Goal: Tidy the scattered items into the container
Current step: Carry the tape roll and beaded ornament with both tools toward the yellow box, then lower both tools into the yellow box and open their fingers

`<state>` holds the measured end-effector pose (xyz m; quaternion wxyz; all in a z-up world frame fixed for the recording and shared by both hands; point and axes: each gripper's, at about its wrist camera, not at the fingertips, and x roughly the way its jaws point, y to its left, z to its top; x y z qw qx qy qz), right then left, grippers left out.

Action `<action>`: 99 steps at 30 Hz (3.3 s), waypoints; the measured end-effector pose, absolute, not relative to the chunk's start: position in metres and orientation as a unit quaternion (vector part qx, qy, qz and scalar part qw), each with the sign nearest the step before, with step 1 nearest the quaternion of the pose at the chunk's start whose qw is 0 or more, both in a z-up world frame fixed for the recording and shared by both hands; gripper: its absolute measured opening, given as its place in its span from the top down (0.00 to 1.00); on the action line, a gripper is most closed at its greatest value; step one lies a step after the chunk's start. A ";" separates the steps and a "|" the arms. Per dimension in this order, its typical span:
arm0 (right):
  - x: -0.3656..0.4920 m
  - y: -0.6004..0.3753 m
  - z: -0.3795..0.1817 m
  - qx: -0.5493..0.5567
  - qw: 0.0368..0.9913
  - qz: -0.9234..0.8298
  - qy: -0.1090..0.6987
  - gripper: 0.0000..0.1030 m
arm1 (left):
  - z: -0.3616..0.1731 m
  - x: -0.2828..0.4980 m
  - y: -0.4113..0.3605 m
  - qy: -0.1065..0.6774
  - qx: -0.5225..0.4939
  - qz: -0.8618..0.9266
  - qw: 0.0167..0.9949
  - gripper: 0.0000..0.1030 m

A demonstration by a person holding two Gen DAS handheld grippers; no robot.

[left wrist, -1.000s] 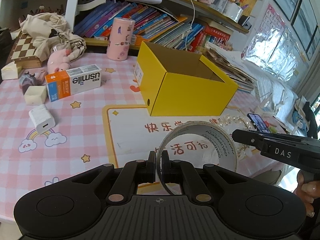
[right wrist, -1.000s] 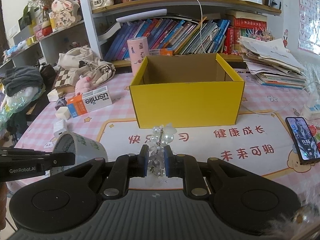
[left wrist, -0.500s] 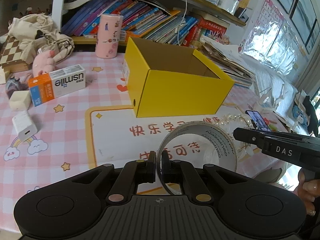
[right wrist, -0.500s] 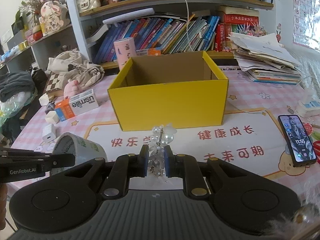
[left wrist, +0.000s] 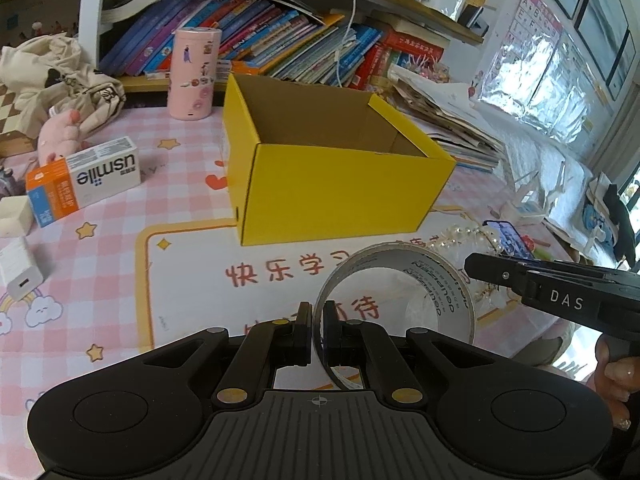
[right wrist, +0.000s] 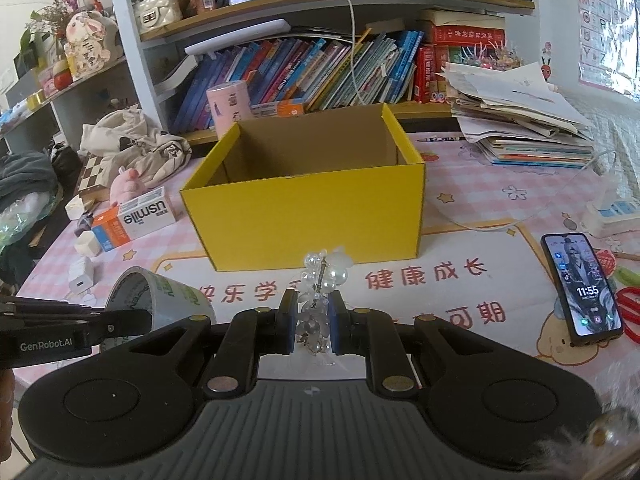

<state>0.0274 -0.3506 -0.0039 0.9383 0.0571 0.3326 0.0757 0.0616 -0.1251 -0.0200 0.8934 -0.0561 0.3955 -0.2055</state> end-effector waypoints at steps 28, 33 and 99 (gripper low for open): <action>0.095 -0.364 0.007 0.033 0.933 0.144 0.327 0.86 | -0.009 0.108 -0.147 0.391 -0.078 -0.172 0.901 0.97; 0.099 -0.367 0.027 0.014 0.941 0.171 0.292 0.86 | 0.004 0.115 -0.157 0.371 -0.087 -0.175 0.908 0.97; 0.362 -0.364 -0.009 -0.126 0.876 0.284 0.369 0.46 | -0.021 0.314 -0.238 0.406 0.154 -0.044 0.900 0.23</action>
